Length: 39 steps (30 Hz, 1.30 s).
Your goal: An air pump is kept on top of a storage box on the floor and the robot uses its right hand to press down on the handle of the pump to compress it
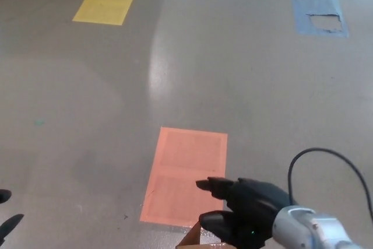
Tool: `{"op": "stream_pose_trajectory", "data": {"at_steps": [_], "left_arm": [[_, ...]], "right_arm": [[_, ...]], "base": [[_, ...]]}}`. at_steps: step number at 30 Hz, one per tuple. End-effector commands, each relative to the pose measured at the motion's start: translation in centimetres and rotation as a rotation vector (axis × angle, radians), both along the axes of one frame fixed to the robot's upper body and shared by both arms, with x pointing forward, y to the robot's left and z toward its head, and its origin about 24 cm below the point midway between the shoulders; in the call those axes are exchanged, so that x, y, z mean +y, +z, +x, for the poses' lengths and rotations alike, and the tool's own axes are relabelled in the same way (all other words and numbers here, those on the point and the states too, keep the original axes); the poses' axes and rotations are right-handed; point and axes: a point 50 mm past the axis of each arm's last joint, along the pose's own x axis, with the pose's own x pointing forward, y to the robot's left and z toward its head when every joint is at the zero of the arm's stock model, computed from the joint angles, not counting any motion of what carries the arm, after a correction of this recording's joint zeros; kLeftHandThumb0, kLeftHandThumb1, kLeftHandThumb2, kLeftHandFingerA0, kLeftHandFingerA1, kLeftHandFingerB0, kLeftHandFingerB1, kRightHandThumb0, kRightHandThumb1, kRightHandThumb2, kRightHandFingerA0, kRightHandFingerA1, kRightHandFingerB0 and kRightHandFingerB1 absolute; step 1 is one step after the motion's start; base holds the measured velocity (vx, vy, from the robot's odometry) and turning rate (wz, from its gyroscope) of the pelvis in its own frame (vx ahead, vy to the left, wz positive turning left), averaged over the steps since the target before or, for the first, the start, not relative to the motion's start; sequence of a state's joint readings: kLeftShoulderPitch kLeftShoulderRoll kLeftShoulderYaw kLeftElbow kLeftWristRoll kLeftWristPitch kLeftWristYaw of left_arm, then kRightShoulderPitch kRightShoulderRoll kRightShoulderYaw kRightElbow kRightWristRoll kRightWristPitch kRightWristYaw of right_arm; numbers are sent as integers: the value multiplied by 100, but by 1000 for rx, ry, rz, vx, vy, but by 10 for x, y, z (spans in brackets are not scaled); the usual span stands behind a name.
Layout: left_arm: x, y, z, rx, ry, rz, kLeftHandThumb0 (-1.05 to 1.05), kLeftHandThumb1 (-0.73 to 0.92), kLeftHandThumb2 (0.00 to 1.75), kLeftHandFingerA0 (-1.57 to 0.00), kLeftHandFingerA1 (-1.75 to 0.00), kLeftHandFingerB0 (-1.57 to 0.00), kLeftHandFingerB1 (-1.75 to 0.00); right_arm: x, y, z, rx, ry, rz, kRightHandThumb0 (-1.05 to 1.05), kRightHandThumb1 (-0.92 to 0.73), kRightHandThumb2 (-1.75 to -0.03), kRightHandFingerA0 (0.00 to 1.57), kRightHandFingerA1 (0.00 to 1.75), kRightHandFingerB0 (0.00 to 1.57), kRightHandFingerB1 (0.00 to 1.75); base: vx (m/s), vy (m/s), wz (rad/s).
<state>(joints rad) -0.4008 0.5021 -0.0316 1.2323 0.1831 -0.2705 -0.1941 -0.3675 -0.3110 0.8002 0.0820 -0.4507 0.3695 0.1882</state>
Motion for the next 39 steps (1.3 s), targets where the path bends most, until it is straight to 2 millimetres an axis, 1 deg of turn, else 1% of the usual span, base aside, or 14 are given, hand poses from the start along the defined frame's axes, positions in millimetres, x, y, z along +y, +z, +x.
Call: {"op": "stream_pose_trajectory", "data": {"at_steps": [1,10,11,14,18,20,21,27,28,29,30,32,33,39], "left_arm": [[2,-2,-5,3,-15,9,-62,80,63,-26,-32,-19,-28],[1,-9,-13,22,-23,1,-61,80,63,-27,-33,-20,-28],[1,-10,-15,24,-22,0,-66,66,89,-20,-43,-15,-40],[2,-14,-22,36,-18,-6,-60,80,63,-27,-32,-20,-28],[5,-27,-43,91,-16,-2,-62,80,63,-27,-32,-20,-28],[4,-33,-51,108,-14,-15,-67,66,89,-20,-43,-15,-40],[4,-35,-55,119,-16,-10,-63,79,63,-27,-33,-20,-28],[5,-54,-93,211,-25,-10,-63,80,63,-27,-33,-20,-28],[4,-56,-97,221,-27,-10,-68,66,89,-20,-43,-15,-40],[4,-57,-100,229,-29,-11,-68,66,89,-20,-43,-15,-40],[3,-59,-104,236,-30,-16,-62,79,63,-27,-32,-20,-28],[3,-61,-109,250,-30,-17,-61,80,63,-27,-32,-20,-28],[3,-62,-112,261,-29,-20,-66,66,88,-18,-43,-14,-39],[3,-60,-109,262,-41,-16,-65,67,88,-19,-43,-13,-39]], "right_arm": [[-14,-100,-9,163,-145,-269,-88,-81,-116,0,16,0,17],[-18,-125,-26,263,-193,-313,-88,-78,-113,0,17,1,18],[-19,-128,-29,272,-197,-319,-87,-78,-113,0,17,0,17],[-22,-135,-38,297,-204,-332,-86,-77,-113,0,17,1,18],[-23,-151,-63,362,-205,-348,-87,-77,-112,0,16,0,17],[-25,-156,-72,377,-194,-365,-88,-79,-113,0,16,0,16],[-25,-158,-77,384,-190,-369,-89,-79,-114,0,15,0,15],[-27,-179,-127,459,-170,-387,-89,-79,-112,2,15,2,15],[-28,-181,-132,467,-169,-391,-89,-80,-113,1,15,1,15],[-28,-182,-137,473,-167,-395,-89,-80,-113,1,15,1,15],[-29,-184,-143,480,-160,-402,-89,-80,-113,1,15,1,15],[-28,-186,-150,491,-162,-399,-88,-80,-112,1,14,1,15],[-28,-188,-155,498,-166,-392,-89,-79,-112,2,15,2,15],[-28,-187,-153,483,-171,-382,-89,-79,-113,0,14,0,15]], "base": [[0,0,0],[0,0,0],[0,0,0],[0,0,0],[0,0,0],[0,0,0],[0,0,0],[0,0,0],[0,0,0],[0,0,0],[0,0,0],[0,0,0],[0,0,0],[0,0,0]]}}
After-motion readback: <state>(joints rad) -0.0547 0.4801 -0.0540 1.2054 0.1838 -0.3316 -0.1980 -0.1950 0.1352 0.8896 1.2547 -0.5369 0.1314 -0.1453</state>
